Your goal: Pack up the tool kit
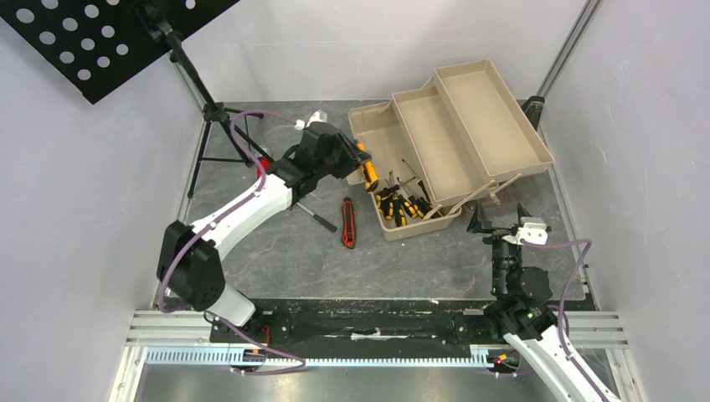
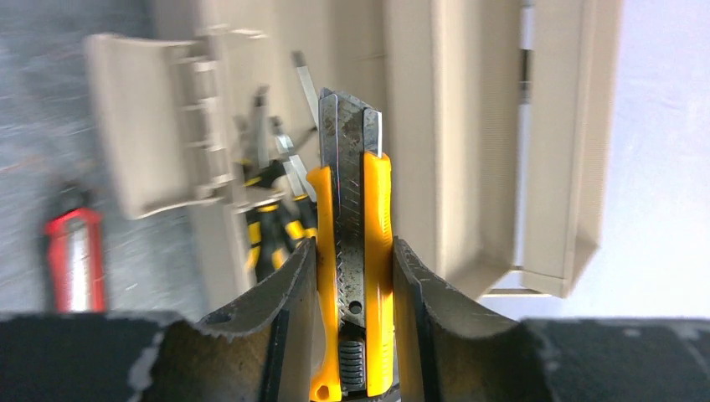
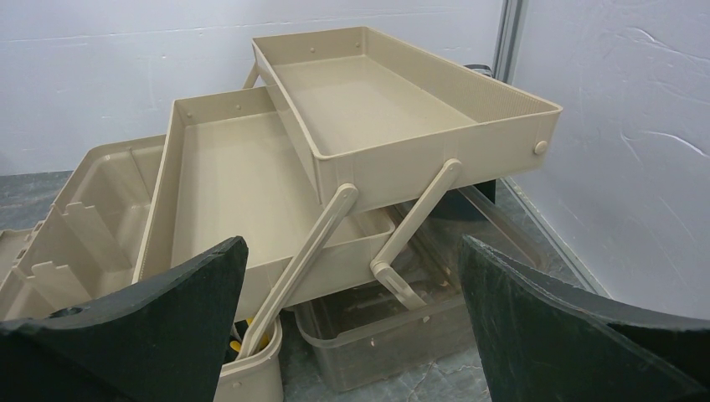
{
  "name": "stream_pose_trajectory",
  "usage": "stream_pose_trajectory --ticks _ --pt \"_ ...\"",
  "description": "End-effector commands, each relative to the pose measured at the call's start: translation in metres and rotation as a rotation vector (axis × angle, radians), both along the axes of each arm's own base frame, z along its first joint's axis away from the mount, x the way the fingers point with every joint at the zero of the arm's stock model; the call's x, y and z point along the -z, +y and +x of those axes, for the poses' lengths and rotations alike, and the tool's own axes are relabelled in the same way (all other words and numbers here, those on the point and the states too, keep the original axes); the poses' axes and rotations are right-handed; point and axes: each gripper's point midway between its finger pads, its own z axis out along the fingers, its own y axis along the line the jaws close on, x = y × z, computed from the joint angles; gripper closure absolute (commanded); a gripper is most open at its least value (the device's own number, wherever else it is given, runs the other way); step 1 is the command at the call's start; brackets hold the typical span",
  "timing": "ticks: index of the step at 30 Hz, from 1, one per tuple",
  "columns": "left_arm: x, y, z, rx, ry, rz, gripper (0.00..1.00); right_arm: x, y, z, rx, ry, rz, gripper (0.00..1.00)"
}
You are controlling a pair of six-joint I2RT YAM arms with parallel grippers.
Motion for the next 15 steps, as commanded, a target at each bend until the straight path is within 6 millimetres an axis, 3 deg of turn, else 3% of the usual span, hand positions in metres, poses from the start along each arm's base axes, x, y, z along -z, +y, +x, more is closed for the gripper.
stream_pose_trajectory --ticks 1,8,15 --pt "-0.068 -0.060 0.021 0.072 -0.147 -0.186 0.83 -0.014 -0.003 -0.005 -0.001 -0.061 0.044 0.02" --pt "-0.084 -0.135 0.032 0.184 -0.185 -0.244 0.83 -0.016 -0.003 -0.006 -0.003 -0.071 0.047 0.02" --pt "-0.074 -0.183 0.048 0.198 -0.228 -0.269 0.83 -0.016 -0.005 -0.007 0.004 -0.076 0.053 0.02"
